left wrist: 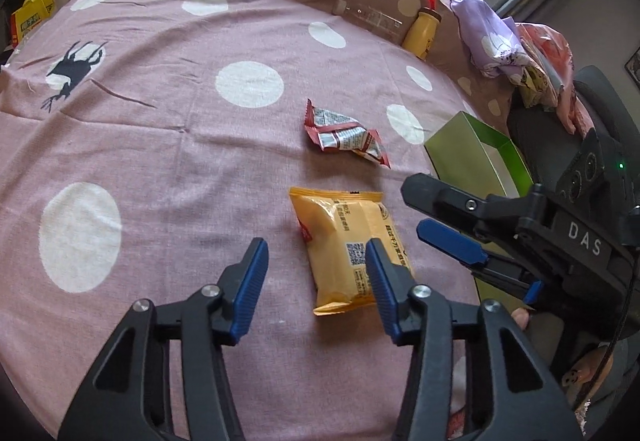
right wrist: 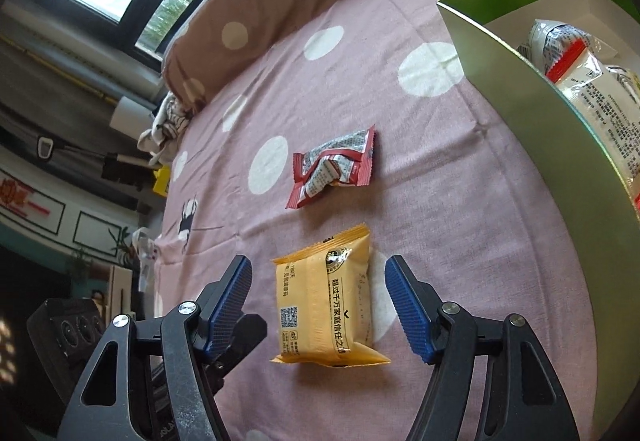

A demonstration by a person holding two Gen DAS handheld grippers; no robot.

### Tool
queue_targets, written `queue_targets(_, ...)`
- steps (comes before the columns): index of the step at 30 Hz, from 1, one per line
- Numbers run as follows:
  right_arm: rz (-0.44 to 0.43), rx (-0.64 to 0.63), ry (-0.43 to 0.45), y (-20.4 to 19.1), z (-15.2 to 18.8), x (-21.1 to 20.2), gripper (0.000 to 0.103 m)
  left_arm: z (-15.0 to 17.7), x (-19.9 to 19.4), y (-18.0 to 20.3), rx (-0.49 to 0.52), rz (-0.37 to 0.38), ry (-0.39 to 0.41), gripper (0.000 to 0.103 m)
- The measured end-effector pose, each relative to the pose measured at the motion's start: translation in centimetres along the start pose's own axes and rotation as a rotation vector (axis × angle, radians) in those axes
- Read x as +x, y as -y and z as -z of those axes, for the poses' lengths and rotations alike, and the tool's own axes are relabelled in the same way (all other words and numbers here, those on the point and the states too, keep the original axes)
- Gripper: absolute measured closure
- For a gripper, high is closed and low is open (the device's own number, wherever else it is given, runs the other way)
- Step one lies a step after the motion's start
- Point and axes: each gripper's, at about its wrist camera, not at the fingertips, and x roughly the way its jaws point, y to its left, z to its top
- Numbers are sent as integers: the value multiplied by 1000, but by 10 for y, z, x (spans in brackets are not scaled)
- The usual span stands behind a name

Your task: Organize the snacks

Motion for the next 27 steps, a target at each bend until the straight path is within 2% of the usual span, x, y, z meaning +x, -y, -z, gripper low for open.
queue_targets(3,13,1,-38,-1,3,9,43,2,6,1,-18,34,-30,65)
queue_targets(6,26,-6,-61,-3,4,17,47,3,6,3,-18,42,-36,66)
queue_targets(9,40,-14,-67,-4,5,22,48,3,6,2,-21,61,-40,67)
queue_targets(13,31,3,-84,-1,6,26,48,5,10,1,-32,88,-56,73)
queue_targets(21,54,-7,-104,-3,8,35,48,5,12,2,-30,107,-58,74)
queue_targets(27,63,-46,-84,-14,11,31,48,5,5,6,2,77,-27,76)
